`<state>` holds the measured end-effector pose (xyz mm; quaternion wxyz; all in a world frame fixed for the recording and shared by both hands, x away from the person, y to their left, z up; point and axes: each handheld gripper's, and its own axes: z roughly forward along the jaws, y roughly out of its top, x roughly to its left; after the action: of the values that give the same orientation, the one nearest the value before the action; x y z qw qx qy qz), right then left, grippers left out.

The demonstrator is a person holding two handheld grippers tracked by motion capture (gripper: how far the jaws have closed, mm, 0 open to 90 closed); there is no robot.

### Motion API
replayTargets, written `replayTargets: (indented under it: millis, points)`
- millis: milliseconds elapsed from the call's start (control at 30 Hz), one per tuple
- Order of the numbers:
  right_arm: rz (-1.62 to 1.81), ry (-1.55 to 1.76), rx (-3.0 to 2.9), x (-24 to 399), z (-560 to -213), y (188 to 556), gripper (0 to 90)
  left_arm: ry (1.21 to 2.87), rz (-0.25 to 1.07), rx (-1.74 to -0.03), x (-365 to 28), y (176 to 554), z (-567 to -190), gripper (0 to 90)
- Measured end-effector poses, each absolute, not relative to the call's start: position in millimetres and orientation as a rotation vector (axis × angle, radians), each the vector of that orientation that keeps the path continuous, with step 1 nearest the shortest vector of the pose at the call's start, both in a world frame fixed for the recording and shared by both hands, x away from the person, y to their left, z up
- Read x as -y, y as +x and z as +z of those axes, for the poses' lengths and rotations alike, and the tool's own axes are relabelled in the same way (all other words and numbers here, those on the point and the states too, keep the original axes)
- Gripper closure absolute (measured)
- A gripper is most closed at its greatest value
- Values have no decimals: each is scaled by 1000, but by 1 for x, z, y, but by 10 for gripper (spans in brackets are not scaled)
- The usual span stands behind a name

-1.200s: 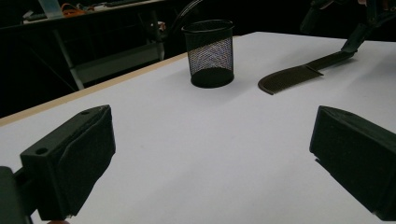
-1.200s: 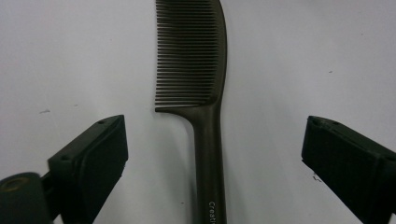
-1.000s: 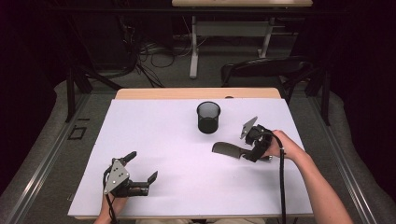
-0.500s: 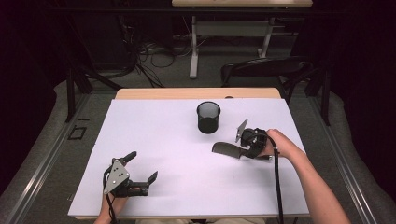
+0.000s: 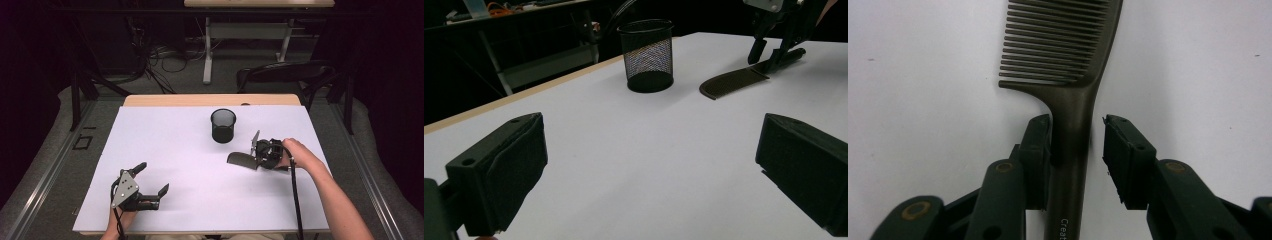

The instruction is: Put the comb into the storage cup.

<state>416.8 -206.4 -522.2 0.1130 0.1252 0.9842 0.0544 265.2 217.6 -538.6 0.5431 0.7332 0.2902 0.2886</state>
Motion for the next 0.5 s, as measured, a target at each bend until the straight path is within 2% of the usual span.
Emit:
replayTargets:
  millis: [500]
  points:
    - [137, 370, -2930, 204, -526, 422, 722, 1741, 684, -690, -218, 266, -539, 2]
